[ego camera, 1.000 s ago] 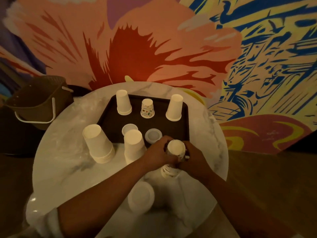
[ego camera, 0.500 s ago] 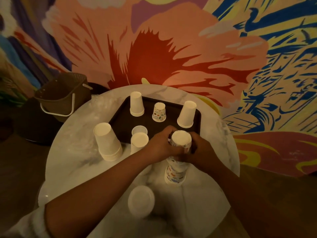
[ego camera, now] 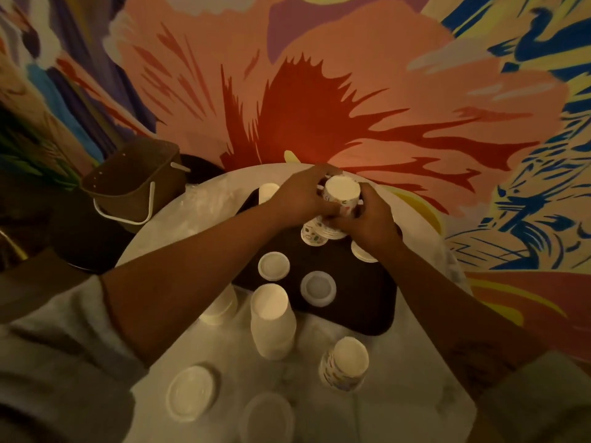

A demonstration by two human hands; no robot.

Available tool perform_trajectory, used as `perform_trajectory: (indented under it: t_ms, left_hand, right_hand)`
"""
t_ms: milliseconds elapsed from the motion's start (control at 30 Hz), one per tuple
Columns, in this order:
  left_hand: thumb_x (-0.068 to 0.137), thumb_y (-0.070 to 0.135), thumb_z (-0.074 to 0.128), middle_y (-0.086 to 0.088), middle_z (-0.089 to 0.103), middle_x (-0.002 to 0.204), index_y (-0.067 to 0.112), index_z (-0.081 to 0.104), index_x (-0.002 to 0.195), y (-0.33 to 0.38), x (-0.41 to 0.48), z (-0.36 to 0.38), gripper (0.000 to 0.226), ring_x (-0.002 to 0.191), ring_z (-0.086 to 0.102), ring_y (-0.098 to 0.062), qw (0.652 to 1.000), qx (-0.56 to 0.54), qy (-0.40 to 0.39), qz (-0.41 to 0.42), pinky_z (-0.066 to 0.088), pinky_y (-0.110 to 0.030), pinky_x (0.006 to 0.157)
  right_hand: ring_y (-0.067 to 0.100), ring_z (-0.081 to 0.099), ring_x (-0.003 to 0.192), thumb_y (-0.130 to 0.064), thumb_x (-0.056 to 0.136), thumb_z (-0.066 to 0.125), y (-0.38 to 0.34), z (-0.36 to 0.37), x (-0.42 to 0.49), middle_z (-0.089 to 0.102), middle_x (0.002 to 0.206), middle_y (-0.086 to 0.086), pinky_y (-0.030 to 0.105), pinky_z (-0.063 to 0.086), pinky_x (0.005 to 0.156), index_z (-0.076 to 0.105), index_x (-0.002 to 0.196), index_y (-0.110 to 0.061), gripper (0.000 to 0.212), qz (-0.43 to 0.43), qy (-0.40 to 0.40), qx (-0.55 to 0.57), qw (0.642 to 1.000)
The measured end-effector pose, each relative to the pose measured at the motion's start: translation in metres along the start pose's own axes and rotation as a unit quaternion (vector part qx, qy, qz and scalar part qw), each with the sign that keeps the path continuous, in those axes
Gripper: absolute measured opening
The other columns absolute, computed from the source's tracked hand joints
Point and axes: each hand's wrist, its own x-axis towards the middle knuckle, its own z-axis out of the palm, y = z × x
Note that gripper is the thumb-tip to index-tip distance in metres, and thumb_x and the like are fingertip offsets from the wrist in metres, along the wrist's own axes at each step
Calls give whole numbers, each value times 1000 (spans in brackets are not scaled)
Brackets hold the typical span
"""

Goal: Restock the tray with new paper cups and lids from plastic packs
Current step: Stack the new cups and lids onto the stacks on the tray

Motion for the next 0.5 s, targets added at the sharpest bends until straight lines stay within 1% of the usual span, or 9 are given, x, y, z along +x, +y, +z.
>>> perform_trajectory:
  t_ms: [33, 100, 167, 233, 367, 500]
  left_hand:
    - [72, 16, 76, -2, 60, 125, 16, 51, 125, -8, 11, -4, 58, 106, 55, -11, 1000, 17, 8, 5, 44, -26, 88]
    - [75, 13, 73, -4, 61, 124, 14, 55, 122, -27, 31, -10, 51, 108, 58, -16, 999, 41, 7, 14, 46, -29, 90]
    - [79, 10, 69, -4, 61, 124, 12, 61, 116, -45, 48, -13, 38, 106, 60, -19, 997, 71, -7, 8, 45, -26, 88]
    - [81, 7, 65, -5, 62, 124, 12, 64, 113, -63, 62, -13, 32, 106, 61, -20, 994, 107, -27, -2, 41, -24, 87]
    - [83, 7, 62, -5, 59, 129, 15, 63, 117, -93, 80, -7, 35, 114, 55, -22, 986, 150, -74, -10, 40, -28, 94]
    - [87, 11, 59, -6, 56, 133, 13, 59, 125, -114, 92, -2, 38, 120, 51, -22, 971, 206, -125, 13, 37, -30, 99]
  right_hand:
    - [12, 52, 105, -10, 68, 80, 4, 8, 14, 58, 117, 1, 23, 45, 82, 48, 124, -9, 65, -1, 9, 2, 1000]
    - [12, 52, 104, -12, 69, 80, 13, 23, 37, 58, 117, 1, 24, 46, 82, 48, 123, -8, 62, 6, 24, -1, 1000]
    - [16, 55, 105, -15, 70, 79, 26, 36, 55, 59, 119, 4, 28, 48, 82, 48, 123, -9, 61, 27, 32, -9, 999]
    - [19, 56, 107, -15, 71, 79, 39, 48, 67, 59, 121, 6, 31, 49, 85, 48, 123, -9, 61, 53, 28, -12, 998]
    - [19, 57, 109, -13, 69, 79, 62, 68, 81, 59, 121, 5, 32, 48, 89, 48, 122, -11, 62, 93, 24, -13, 995]
    - [21, 57, 112, -16, 68, 80, 80, 82, 88, 60, 121, 5, 38, 48, 95, 47, 123, -13, 64, 130, 27, -32, 991]
